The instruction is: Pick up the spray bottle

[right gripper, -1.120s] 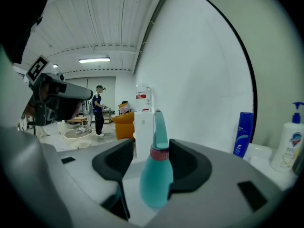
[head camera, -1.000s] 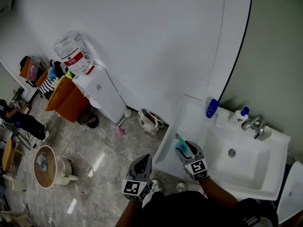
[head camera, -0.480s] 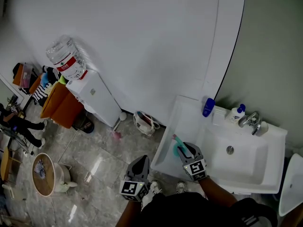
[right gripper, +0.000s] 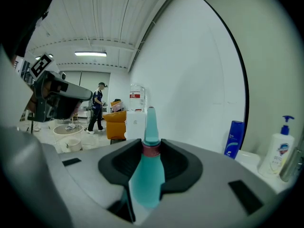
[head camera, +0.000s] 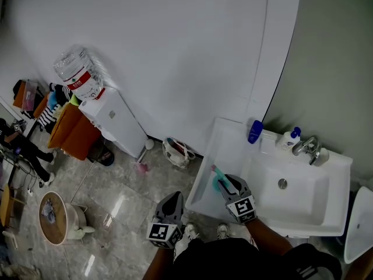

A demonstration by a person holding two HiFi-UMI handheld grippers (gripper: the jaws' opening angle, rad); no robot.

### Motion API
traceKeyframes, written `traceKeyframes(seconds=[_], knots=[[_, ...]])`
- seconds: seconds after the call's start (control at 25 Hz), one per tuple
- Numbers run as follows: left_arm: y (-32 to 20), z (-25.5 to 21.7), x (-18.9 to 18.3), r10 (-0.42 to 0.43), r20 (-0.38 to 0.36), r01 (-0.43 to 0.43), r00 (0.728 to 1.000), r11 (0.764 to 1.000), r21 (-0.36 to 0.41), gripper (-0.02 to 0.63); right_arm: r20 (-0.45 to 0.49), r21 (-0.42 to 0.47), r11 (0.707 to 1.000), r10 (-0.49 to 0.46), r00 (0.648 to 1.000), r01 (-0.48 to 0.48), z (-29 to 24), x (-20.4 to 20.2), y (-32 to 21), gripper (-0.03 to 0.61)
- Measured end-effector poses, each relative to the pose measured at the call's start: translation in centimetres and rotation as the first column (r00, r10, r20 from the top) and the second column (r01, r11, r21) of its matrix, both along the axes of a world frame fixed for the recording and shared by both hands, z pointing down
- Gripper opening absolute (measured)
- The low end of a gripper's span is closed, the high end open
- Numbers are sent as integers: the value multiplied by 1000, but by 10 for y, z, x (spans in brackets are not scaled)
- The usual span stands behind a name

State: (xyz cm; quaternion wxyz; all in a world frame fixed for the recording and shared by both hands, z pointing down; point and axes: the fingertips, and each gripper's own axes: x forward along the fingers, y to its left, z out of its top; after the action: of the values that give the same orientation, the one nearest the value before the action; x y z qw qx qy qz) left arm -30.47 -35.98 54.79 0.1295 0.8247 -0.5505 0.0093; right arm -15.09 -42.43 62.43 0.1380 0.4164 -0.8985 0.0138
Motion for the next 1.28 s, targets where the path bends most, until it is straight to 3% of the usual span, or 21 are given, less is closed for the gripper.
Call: traceKeyframes(seconds=[0.6,1.28], knots=[[-6,-3,9,44,3,-44,999,999,8,-5,100,118,993,5,995,-17,-91,4,5,124],[-22,-26,11,65,4,-65,998,996,56,-5,218,328,942,-2,976,-72,-212,14,19,124]])
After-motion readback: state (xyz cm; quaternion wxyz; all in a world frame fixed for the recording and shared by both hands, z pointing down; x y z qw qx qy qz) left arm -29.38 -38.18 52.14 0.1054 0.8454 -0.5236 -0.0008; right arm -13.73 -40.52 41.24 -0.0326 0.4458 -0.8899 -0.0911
